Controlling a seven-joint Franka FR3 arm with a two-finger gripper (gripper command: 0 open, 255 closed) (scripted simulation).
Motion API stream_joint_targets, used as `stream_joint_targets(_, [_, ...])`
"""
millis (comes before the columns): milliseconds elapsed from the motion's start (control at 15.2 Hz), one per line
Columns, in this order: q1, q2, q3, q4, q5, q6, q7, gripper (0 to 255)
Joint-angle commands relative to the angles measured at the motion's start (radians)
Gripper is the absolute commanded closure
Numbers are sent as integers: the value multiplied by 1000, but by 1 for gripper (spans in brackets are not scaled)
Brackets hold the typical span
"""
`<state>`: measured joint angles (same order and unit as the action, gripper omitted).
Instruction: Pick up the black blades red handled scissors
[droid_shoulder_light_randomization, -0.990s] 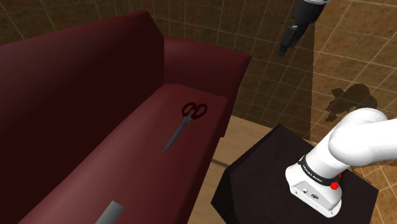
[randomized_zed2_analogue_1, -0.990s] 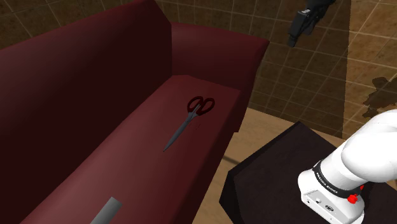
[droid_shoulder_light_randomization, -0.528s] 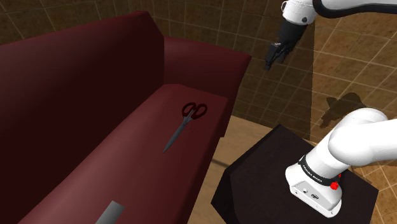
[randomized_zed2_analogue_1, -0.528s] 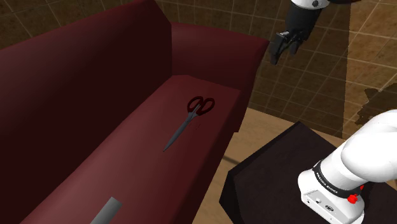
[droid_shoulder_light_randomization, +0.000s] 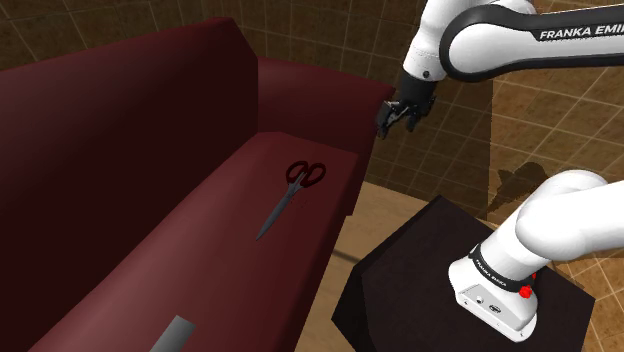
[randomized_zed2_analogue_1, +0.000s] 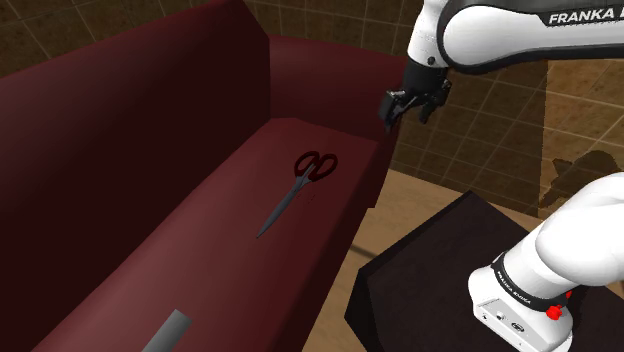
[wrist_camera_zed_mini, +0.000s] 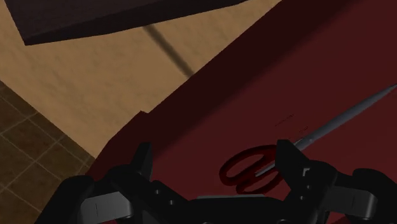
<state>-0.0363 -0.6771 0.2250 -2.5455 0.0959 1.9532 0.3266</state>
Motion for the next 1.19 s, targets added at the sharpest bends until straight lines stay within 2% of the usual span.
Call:
stream_joint_targets(0, [-2,47,40,-16,28,67,77,0])
stream_joint_targets(396, [-21,227,158,-20,80,262,296,0])
stream_joint_targets(660, [-49,379,235,12,72,392,456,0])
stream_joint_targets(924, [-83,553,303,70,4,511,643,0])
stream_joint_targets(1122, [-96,695,329,130,-95,585,808,0])
